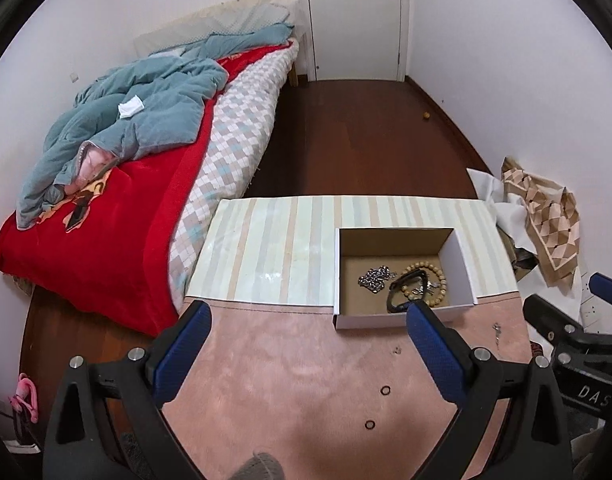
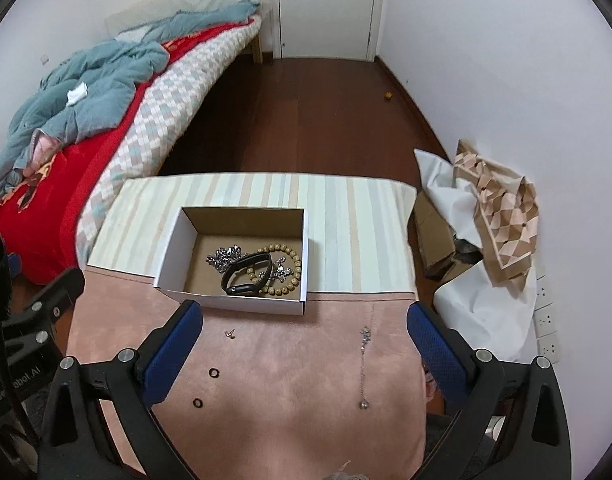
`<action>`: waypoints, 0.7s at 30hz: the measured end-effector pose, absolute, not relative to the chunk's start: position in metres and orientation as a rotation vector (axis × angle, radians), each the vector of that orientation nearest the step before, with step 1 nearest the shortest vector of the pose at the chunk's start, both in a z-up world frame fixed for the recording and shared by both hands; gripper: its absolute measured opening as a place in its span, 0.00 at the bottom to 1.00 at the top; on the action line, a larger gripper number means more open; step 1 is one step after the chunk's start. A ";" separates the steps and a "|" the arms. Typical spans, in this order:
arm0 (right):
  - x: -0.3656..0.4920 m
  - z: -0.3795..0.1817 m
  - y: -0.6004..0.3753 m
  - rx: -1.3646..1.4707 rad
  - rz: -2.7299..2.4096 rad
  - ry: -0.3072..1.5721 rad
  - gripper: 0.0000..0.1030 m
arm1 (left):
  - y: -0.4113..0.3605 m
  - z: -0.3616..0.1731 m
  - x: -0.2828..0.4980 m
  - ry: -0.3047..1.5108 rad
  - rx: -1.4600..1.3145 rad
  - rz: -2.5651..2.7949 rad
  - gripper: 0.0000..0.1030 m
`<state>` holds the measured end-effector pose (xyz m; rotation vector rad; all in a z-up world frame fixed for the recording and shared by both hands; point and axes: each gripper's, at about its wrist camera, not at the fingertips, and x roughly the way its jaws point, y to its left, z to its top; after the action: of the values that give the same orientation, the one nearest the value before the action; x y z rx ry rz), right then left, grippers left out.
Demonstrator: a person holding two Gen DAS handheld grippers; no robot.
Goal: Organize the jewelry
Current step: 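Lift both tools away from the box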
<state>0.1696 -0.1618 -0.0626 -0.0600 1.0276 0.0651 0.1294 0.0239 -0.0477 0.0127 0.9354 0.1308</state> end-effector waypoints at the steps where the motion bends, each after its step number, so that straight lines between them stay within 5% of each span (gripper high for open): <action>1: 0.164 -0.057 -0.162 -0.061 0.062 1.017 1.00 | 0.024 -0.042 0.123 0.924 0.011 0.131 0.97; 21: 0.086 -0.011 -0.189 0.053 0.076 0.895 1.00 | 0.032 -0.025 0.063 0.835 -0.040 0.213 0.97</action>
<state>0.0861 -0.1890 -0.0106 0.0533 0.8946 0.0760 0.0633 0.0319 -0.0248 -0.0405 0.8352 0.2130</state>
